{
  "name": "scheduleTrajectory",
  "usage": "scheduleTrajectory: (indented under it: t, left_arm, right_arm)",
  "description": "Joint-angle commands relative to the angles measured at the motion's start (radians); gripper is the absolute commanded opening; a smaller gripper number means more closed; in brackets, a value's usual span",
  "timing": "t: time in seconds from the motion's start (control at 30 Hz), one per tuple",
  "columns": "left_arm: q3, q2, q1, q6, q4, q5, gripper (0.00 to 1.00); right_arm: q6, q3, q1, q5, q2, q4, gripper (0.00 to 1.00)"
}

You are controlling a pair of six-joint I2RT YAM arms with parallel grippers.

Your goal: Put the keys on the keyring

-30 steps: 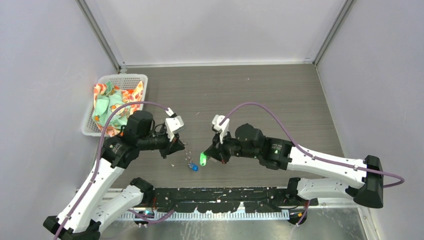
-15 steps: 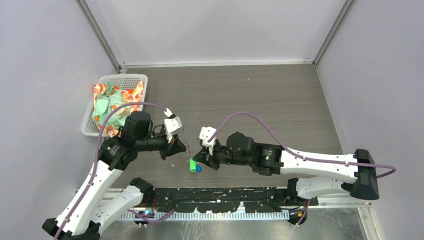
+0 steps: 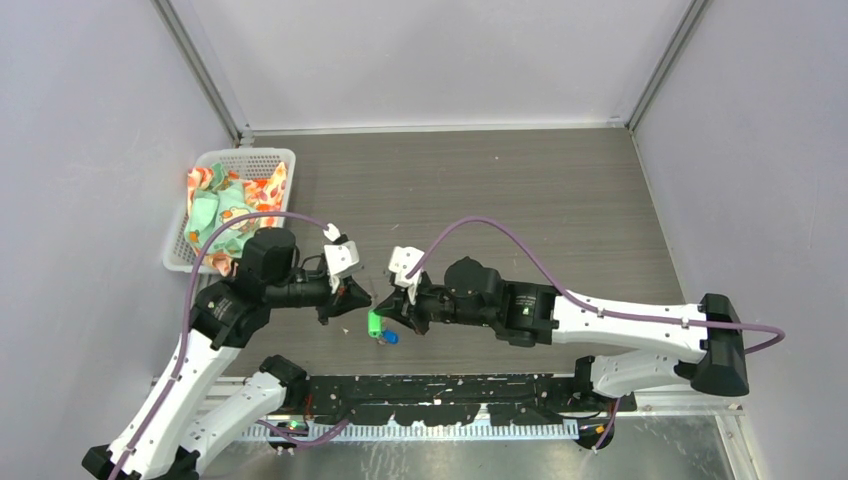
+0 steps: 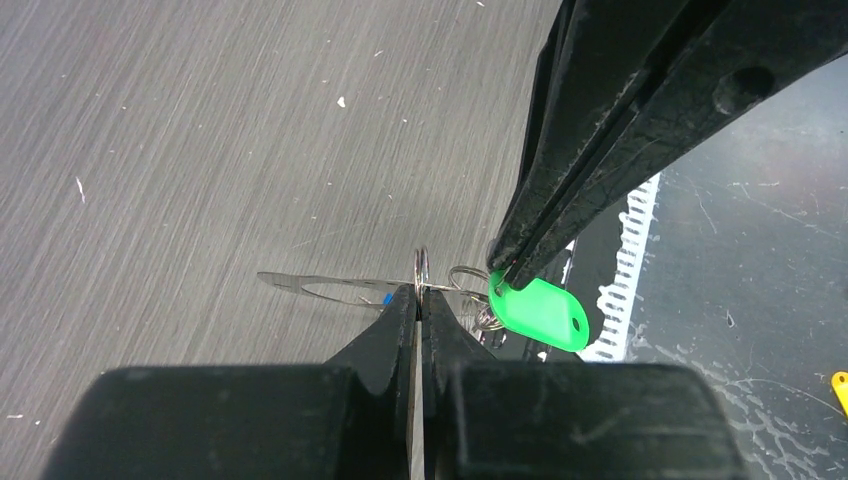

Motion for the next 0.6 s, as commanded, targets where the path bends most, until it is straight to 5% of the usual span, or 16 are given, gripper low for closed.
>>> scheduleTrajectory:
  t: [0.0,0.33,0.57]
  left_arm:
    - [0.001,-0.016,0.003,0.033,0.021,0.026,0.01]
    - [-0.007,-0.026,0.003,0.016,0.031,-0.061,0.00]
    - [0.007,-0.023,0.003,0.004,0.018,-0.059,0.01]
  right_arm:
    - [-0.014,0.082,0.005,0.034,0.020,-0.038,0.01]
    - [0.009,-0.007,0.004,0.349,-0.077,-0.360,0.01]
    - [0.158,-0.281,0.004,0.642,-0.028,-0.183,0.01]
